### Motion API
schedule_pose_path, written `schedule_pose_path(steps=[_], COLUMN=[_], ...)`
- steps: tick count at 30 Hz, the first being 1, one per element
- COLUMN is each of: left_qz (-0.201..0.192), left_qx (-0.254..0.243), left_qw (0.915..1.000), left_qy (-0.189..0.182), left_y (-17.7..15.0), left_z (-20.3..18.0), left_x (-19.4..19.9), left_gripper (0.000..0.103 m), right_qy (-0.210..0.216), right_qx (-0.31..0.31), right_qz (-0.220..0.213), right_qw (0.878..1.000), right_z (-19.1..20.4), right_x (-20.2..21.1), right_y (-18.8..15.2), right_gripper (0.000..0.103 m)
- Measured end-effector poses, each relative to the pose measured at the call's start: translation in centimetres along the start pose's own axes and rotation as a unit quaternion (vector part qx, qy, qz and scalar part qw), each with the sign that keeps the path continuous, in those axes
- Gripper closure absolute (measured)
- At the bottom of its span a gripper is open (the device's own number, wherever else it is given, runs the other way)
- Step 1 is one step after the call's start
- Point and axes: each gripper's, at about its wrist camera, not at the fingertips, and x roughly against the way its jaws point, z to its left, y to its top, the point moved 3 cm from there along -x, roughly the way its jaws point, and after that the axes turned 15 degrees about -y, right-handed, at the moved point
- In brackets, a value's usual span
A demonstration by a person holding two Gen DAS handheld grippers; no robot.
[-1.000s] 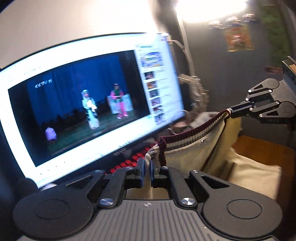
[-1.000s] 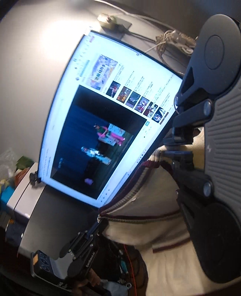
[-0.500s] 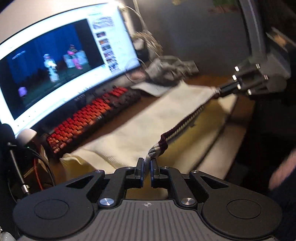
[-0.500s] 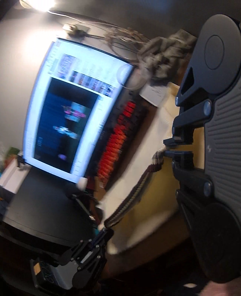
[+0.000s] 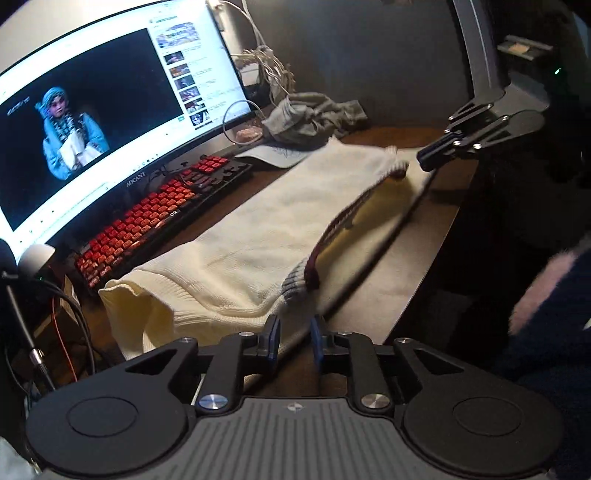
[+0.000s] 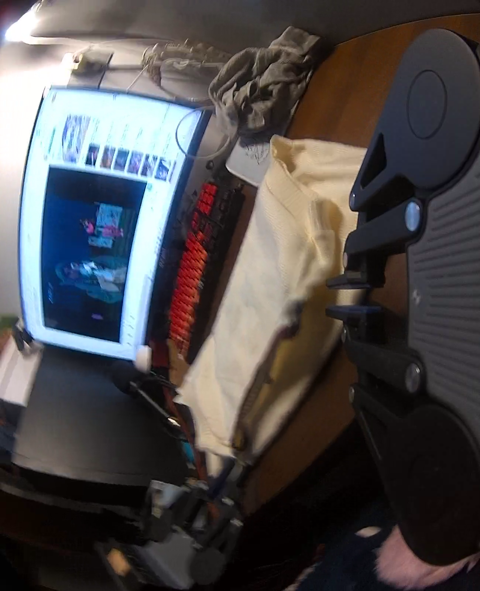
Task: Fold clothes
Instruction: 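Open both tools and release the folded vest side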
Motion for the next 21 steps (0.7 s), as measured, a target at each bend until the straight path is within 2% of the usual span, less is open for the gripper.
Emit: schedule_pose_path(steps=[3,4,6,15,16,19,21], left_qz=[-0.043,-0.057,-0.084,-0.055,-0.051,-0.039,-0.031], left_qx=[0.032,0.041,0.06,0.091,0.095,0.104,0.111], left_qw=[0.9984,0.9972,0.994,0.9938,0.9937,0.9933,0.9929], left_qy=[-0.019,-0.025,-0.037,-0.033,-0.032,-0.03,-0.029], left_y=[1.3,1.9,3.0,3.4,3.4,3.5,3.5], left_z=[0.5,0.7,1.2,2.6,2.7,3.2,3.5], left_x=[1.4,1.7,1.9,-2.0,-2.5,-3.8,-4.7], left_gripper=[0.084,0.082,0.072,0.07,0.07,0.07,0.07], right_qy=[0.01,0.013,0.02,0.05,0.053,0.056,0.053], right_qx=[-0.029,-0.039,-0.058,-0.142,-0.141,-0.136,-0.137], right_qz=[0.015,0.02,0.03,0.075,0.078,0.091,0.094], right_qw=[0.999,0.999,0.998,0.986,0.985,0.985,0.985], right_z=[-1.2,-1.6,-2.4,-5.9,-5.9,-6.0,-6.2], right_x=[-0.8,-1.0,-1.5,-3.8,-4.0,-4.1,-3.7], right_y=[0.4,0.5,0.7,1.8,1.8,1.3,0.7], right_gripper=[0.084,0.077,0.074,0.073,0.074,0.098,0.099])
